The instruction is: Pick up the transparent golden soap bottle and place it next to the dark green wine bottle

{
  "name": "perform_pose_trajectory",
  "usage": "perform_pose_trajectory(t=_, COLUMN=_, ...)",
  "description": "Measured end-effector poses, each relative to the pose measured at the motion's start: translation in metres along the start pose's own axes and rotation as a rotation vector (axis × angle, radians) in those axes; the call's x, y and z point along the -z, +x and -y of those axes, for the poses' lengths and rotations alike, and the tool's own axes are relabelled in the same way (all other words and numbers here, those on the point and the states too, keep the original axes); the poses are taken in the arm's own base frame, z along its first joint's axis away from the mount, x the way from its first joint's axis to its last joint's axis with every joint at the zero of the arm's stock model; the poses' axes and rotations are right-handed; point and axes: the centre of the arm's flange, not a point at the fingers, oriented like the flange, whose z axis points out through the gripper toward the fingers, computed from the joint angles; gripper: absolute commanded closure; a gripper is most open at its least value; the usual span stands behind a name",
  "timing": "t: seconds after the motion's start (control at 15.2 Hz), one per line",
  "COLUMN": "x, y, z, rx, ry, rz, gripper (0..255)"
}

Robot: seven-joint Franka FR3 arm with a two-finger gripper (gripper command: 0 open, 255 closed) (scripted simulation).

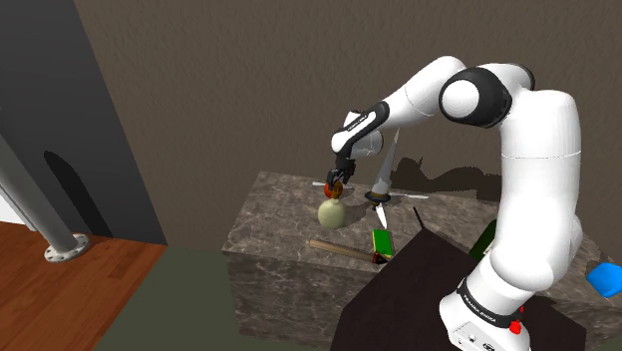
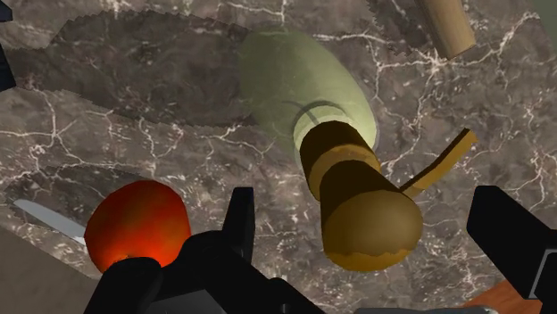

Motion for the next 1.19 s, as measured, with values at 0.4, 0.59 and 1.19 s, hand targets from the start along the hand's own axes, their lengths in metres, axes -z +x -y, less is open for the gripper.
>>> perform_pose_trajectory(t=0.4, x=-0.0047, y=0.0007, z=0.0005, rx=0.000, ry=0.000, rz=0.000, gripper=0)
perform_pose_trajectory(t=0.59, x=-0.0046, y=0.0007, z=0.0003, rx=0.000, ry=0.000, rz=-0.001, gripper=255)
perform_pose_trajectory(t=1.19, x=-0.0026, y=0.0006, z=0.0010, rx=0.000, ry=0.000, rz=0.000, gripper=255)
